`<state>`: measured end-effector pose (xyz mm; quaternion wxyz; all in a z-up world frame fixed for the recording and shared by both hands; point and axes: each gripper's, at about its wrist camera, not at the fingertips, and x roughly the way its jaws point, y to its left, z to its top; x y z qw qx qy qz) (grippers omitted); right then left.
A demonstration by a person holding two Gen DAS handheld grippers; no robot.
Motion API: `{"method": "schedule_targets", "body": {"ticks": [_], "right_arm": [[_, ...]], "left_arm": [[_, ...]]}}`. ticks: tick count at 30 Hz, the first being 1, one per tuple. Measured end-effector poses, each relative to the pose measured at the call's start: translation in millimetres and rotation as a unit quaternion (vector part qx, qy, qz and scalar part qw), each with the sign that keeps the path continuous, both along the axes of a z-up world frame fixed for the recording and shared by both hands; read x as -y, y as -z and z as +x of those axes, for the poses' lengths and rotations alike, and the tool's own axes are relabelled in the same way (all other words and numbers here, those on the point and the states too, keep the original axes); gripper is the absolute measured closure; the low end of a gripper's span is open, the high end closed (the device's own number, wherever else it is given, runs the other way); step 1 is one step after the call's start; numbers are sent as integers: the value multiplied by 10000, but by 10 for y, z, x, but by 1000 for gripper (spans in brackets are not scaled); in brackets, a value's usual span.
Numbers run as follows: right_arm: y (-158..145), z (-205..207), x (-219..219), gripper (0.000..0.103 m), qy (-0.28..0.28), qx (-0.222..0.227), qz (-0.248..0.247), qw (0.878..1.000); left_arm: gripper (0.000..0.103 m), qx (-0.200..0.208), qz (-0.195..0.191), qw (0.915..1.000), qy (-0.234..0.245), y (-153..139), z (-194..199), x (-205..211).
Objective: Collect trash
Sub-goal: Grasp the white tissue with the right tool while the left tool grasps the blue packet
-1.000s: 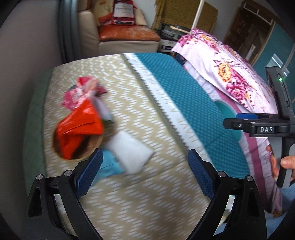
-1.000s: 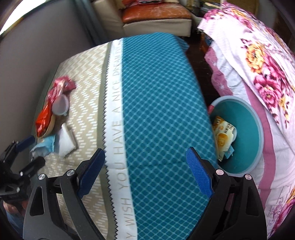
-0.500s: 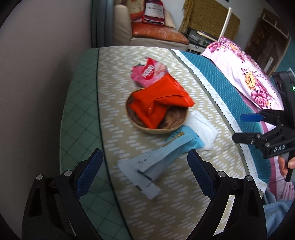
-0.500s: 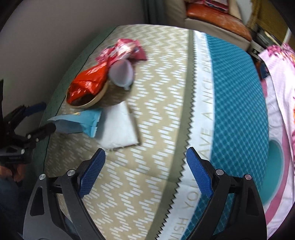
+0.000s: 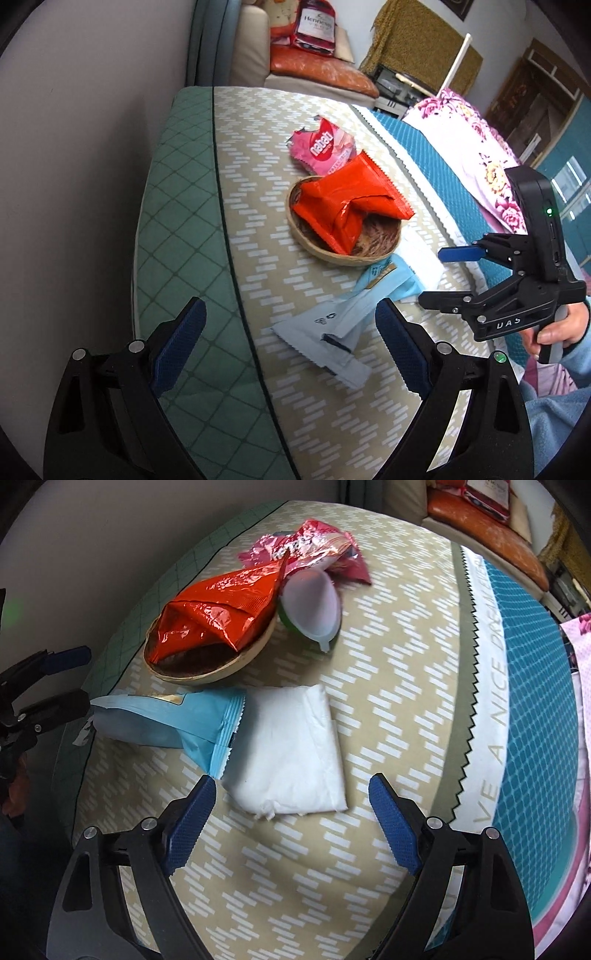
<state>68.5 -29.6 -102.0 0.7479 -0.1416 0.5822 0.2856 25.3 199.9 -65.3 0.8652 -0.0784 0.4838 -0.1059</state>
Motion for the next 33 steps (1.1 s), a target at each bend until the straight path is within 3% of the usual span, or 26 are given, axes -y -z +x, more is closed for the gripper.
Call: {"method": "schedule_targets", "body": {"ticks": [1, 5, 10, 22, 24, 26, 33], "right_arm": [[17, 1, -18, 33, -8, -26, -15, 10000], [9, -5, -47, 44, -78, 79, -29, 9999], [-21, -97, 46, 88, -59, 15, 70, 10000], [-325, -209, 740, 90, 780, -68, 553, 9954], [-337, -228, 847, 90, 908, -112, 617, 9939], [-338, -242, 924, 90, 999, -193, 681, 9925], [-402, -307, 1128, 90, 1153, -199, 858, 9894]], "left_arm": [[10, -7, 22, 10000, -4, 6, -3, -7], [10, -23, 16, 10000, 68, 12, 5, 15], [10, -4, 74, 9995, 299, -5, 24, 175], [10, -36, 841, 9931, 819, 109, 170, 698], [17, -25, 1053, 9909, 842, 137, 171, 759], [37, -110, 1060, 9902, 900, 159, 172, 793], [75, -322, 1103, 9891, 916, 262, 106, 972]]}}
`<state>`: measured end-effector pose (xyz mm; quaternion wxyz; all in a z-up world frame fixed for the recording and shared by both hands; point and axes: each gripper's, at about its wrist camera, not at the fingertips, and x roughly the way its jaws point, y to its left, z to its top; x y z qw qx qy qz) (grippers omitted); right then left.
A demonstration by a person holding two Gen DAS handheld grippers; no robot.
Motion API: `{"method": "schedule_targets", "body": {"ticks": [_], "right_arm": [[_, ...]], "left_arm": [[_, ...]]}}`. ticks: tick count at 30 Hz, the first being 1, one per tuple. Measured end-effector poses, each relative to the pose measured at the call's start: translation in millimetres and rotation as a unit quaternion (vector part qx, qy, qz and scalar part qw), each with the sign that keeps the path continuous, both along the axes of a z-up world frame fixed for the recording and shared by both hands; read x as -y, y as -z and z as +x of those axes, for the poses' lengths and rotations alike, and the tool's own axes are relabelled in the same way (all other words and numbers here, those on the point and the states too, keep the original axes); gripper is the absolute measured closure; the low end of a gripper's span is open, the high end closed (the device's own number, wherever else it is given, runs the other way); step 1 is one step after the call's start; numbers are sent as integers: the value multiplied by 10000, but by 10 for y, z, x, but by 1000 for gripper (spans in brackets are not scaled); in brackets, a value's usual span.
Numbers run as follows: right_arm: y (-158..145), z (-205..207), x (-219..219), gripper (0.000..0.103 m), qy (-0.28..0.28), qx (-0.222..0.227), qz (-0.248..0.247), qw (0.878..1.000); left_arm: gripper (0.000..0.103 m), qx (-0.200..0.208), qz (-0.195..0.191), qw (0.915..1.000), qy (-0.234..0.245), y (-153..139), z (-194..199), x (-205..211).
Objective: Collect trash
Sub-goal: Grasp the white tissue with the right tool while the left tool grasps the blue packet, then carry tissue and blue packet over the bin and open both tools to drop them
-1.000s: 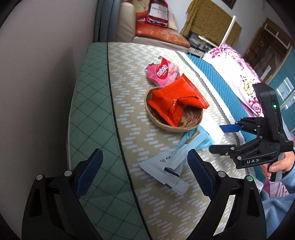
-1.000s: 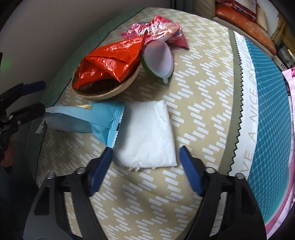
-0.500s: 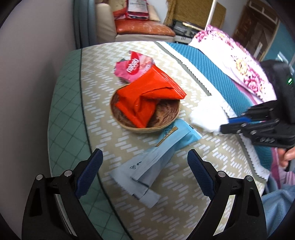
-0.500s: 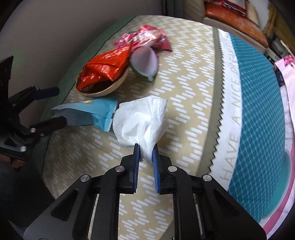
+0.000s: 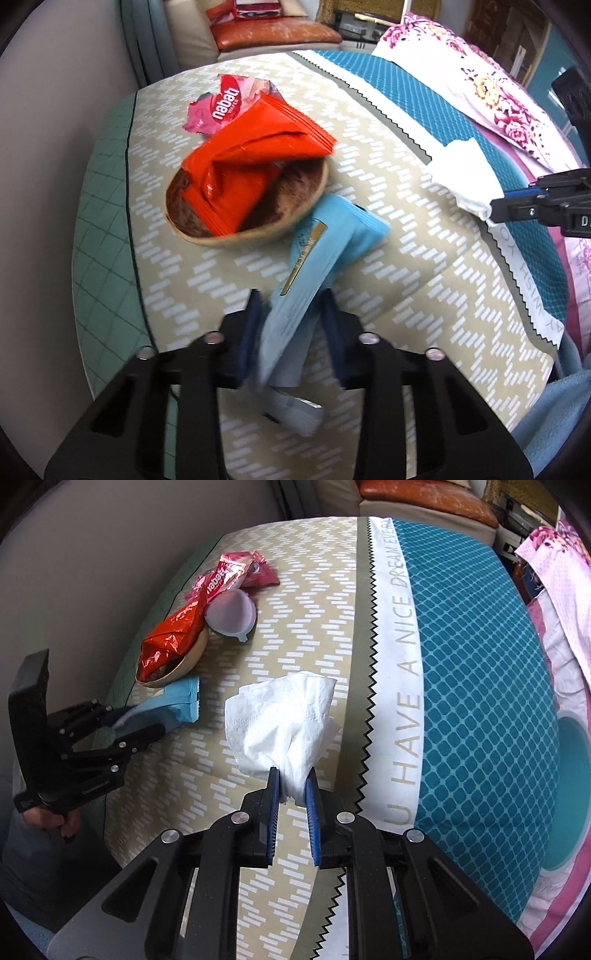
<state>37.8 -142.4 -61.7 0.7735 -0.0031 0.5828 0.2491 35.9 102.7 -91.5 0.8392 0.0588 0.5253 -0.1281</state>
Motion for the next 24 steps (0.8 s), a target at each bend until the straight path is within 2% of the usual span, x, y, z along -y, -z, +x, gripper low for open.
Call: {"method": "schedule_targets", "body": {"ticks": [2, 3, 10, 15, 24], "right_arm": [[-30, 14, 59, 90, 34, 26, 31, 10000], [-48, 8, 98, 90, 66, 44, 55, 10000], [-121, -15, 421, 90, 300, 103, 251, 9992], [-126, 25, 610, 90, 518, 185, 342, 9979], [-211, 69, 1213, 90, 1082, 400, 517, 9920]], "left_arm": [[85, -25, -134, 9998, -113, -23, -42, 47], [87, -34, -175, 9997, -158, -34, -60, 71], [88, -146, -559, 9969, -532, -165, -102, 266], [88, -86, -564, 9978, -326, -323, -101, 526], [88, -3, -460, 9989, 78, -497, 78, 1085]]}}
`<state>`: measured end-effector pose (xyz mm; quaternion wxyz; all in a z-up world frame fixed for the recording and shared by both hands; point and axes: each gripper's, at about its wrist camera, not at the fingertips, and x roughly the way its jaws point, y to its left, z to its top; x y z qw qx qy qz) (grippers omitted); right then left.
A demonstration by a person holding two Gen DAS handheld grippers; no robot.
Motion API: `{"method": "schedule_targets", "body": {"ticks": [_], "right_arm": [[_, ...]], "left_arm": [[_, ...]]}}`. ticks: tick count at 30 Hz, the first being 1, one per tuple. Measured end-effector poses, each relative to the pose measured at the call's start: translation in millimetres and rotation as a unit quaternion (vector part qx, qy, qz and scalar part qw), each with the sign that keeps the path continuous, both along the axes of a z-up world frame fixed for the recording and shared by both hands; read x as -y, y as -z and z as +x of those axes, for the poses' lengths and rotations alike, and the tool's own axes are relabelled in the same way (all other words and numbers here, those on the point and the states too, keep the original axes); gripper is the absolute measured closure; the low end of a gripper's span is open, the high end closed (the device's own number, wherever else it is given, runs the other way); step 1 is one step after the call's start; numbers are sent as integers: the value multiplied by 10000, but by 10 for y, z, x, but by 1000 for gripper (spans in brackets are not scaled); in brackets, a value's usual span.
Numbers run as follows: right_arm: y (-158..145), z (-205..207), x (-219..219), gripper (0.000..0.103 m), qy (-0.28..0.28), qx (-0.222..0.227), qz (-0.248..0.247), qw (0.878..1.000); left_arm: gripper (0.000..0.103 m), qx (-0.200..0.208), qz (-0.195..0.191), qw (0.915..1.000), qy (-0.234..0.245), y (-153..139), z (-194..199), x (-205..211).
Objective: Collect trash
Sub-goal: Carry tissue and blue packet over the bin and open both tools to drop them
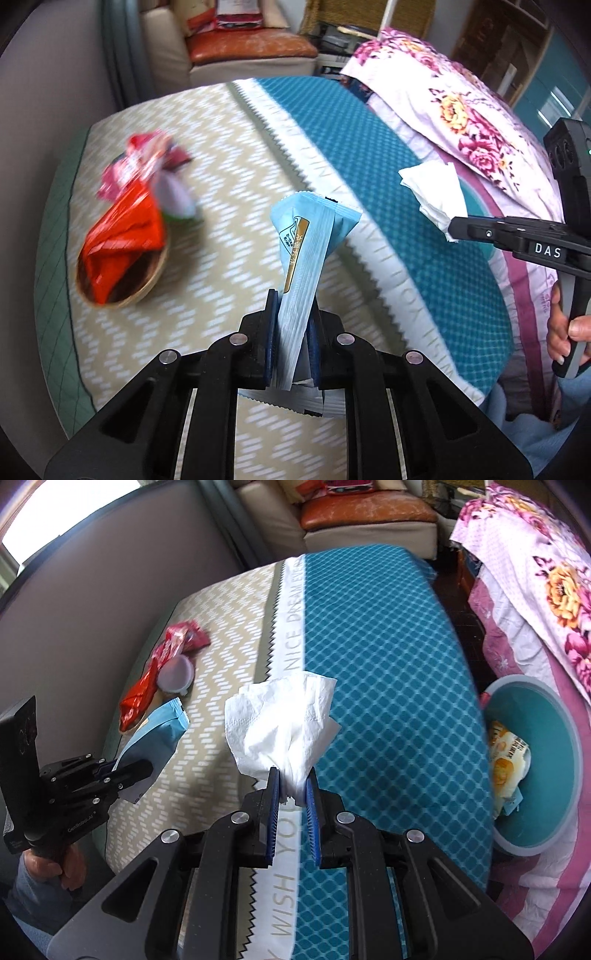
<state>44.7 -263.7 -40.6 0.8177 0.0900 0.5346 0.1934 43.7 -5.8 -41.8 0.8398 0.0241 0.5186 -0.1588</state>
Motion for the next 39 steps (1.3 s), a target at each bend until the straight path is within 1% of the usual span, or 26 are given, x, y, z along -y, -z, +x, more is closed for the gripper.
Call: {"method": "schedule_targets", "body": {"ticks": [3, 4, 8, 13, 19, 25, 29, 34, 39], "right_arm": [[-24, 34, 239, 90, 282, 98, 54, 9995], [-46, 42, 379, 90, 450, 147, 79, 9988], [-103, 68, 689, 90, 848, 292, 102, 9959], [-174, 59, 1120, 90, 1335, 479, 28, 9899], [-143, 20, 1582, 89, 1725, 488, -4, 9838], [-74, -29, 1988, 89, 2069, 439, 20, 9774], [-28, -74, 2167, 89, 2215, 427, -17, 9742], [43, -105, 2385, 89, 2397, 361, -23, 9702], [125, -86, 2512, 89, 2479, 267, -3, 9684]], "left_arm": [[88, 59, 73, 9997, 210, -44, 77, 276], [88, 87, 90, 9995, 291, -59, 105, 392], [88, 169, 87, 9982, 576, -86, 204, 810], [88, 101, 42, 9951, 987, -47, 318, 1421], [88, 6, -23, 9915, 1303, 11, 407, 2005], [88, -95, -56, 9892, 1463, 74, 509, 2439], [88, -179, -40, 9870, 1599, 141, 560, 2717], [88, -255, 18, 9842, 1754, 218, 585, 2957], [88, -360, 81, 9818, 1865, 323, 624, 3133]]}}
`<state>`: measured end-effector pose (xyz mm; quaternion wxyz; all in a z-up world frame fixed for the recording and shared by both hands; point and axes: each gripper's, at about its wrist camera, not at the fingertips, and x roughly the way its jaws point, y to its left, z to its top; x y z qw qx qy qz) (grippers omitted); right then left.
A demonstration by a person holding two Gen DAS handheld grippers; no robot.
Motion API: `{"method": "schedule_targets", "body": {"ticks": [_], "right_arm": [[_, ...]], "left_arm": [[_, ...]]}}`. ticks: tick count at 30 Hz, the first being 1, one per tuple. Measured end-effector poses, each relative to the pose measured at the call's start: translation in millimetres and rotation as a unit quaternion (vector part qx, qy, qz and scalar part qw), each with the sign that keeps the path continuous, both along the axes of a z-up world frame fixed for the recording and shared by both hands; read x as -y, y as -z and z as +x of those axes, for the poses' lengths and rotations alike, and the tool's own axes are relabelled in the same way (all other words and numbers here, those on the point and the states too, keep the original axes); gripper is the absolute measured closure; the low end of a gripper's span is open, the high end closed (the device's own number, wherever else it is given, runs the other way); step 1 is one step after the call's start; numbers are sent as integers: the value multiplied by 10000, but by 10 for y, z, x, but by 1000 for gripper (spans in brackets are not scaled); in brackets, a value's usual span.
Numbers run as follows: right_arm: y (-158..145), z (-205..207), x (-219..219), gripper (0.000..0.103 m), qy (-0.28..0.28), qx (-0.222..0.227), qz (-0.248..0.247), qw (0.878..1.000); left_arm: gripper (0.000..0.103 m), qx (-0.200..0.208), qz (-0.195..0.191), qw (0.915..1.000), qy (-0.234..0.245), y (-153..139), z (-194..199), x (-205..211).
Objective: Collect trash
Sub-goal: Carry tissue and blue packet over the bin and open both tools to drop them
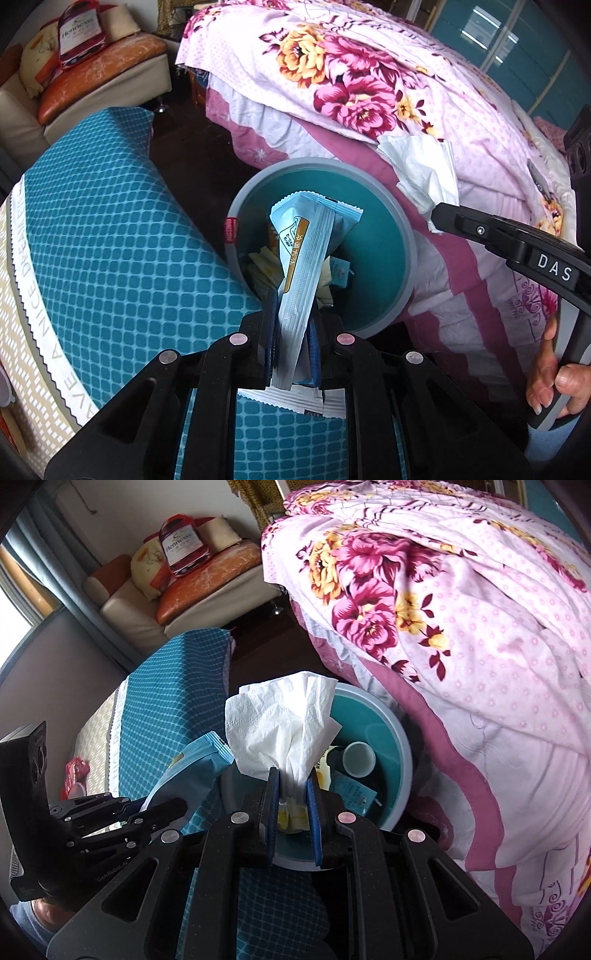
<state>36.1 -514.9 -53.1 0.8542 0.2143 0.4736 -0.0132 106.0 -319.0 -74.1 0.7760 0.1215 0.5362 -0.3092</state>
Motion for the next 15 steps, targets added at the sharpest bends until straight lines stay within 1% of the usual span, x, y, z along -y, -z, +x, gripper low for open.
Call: {"method": "schedule_targets", "body": {"ticks": [7, 13, 15], "right_arm": [[61, 23, 93, 88, 50, -54, 38, 10000], [76, 48, 125, 88, 65, -97, 14, 9999], [79, 54, 144, 88, 83, -112, 3, 9999]], "left_arm": [[88, -129, 37, 9999, 15, 108, 102, 135], [87, -178, 14, 9998, 58, 143, 145, 246], [77, -175, 23, 9998, 50, 149, 149, 278]]}}
